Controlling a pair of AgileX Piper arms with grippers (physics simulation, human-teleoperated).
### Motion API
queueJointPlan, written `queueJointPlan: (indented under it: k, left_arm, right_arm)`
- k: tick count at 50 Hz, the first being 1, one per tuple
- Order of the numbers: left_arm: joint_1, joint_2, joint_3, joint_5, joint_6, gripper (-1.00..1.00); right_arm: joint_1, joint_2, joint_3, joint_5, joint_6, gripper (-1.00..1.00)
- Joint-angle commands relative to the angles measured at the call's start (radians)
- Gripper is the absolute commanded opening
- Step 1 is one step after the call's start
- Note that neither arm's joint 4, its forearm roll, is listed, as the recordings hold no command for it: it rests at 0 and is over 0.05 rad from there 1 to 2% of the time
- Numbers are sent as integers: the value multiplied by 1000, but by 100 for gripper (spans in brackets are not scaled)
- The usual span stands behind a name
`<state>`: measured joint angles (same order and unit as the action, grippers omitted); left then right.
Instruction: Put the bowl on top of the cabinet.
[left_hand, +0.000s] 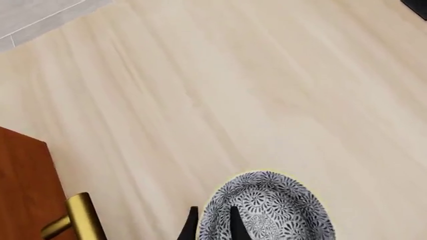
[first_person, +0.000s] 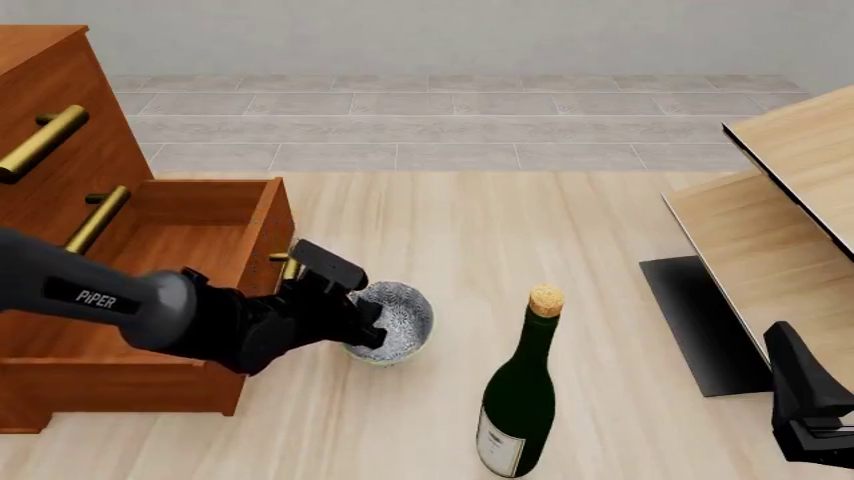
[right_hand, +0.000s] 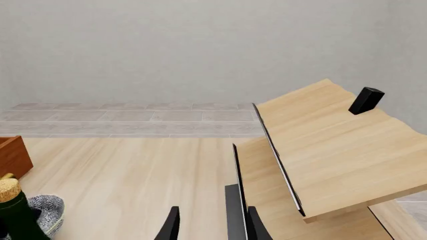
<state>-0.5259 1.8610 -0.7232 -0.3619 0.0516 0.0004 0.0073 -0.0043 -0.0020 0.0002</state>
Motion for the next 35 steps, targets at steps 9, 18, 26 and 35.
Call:
queueJointPlan:
  k: [9, 18, 26, 35]
  left_arm:
    - [31, -143, -24, 66, -5, -100]
    - [18, -241, -21, 114, -18, -100]
    - [7, -322, -14, 155, -23, -100]
    - [-8, -410, -10, 197, -40, -100]
  right_arm:
    - [0, 0, 0, 0, 0, 100]
    - [0, 0, 0, 0, 0, 100]
    - [0, 0, 0, 0, 0, 100]
    - [0, 0, 0, 0, 0, 100]
